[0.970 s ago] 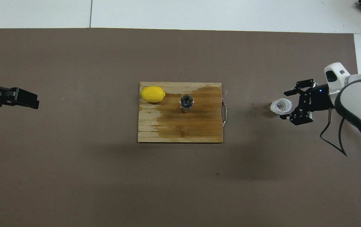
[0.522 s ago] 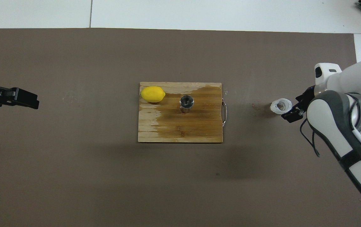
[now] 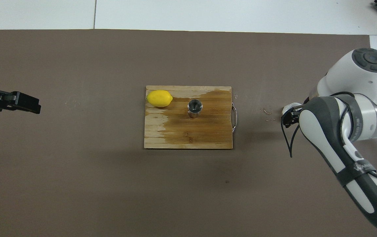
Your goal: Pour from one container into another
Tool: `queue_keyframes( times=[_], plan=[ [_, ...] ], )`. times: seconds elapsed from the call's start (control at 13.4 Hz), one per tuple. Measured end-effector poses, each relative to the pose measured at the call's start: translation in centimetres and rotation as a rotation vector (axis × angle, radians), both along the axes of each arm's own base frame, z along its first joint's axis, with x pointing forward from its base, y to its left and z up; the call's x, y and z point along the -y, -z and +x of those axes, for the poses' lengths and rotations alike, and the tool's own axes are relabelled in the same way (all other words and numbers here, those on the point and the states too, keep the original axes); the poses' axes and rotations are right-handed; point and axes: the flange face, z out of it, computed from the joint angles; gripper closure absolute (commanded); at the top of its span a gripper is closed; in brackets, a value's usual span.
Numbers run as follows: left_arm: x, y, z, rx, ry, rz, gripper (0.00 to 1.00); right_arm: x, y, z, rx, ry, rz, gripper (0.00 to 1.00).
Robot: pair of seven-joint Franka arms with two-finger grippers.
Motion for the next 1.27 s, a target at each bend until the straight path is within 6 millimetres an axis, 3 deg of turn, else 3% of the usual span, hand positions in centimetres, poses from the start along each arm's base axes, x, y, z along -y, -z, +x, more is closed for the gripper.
queue_keyframes(
  times=[0.15, 0.3, 0.45, 0.6, 0.75, 1.04, 1.27],
  plan=[
    [0.0, 0.0, 0.0, 0.0, 0.0, 0.0, 0.0, 0.1, -3.7, 0.2, -0.002, 0.134, -0.026, 0.0],
    [0.0, 0.0, 0.0, 0.0, 0.0, 0.0, 0.0, 0.5, -9.5, -0.1, 0.067, 0.222, 0.027, 0.0],
    [0.0, 0.0, 0.0, 0.0, 0.0, 0.0, 0.0, 1.3, -15.1, -1.7, 0.148, 0.258, 0.057, 0.0],
    [0.0, 0.0, 0.0, 0.0, 0.0, 0.0, 0.0, 1.6, -18.8, -3.5, 0.206, 0.265, 0.06, 0.0],
    [0.0, 0.0, 0.0, 0.0, 0.0, 0.0, 0.0, 1.9, -19.8, -4.2, 0.222, 0.27, 0.059, 0.0],
    [0.0, 0.0, 0.0, 0.0, 0.0, 0.0, 0.0, 5.4, -20.0, -4.5, 0.193, 0.321, 0.038, 0.0],
    [0.0, 0.0, 0.0, 0.0, 0.0, 0.0, 0.0, 5.6, -20.5, -4.5, 0.198, 0.284, 0.026, 0.0]
  ],
)
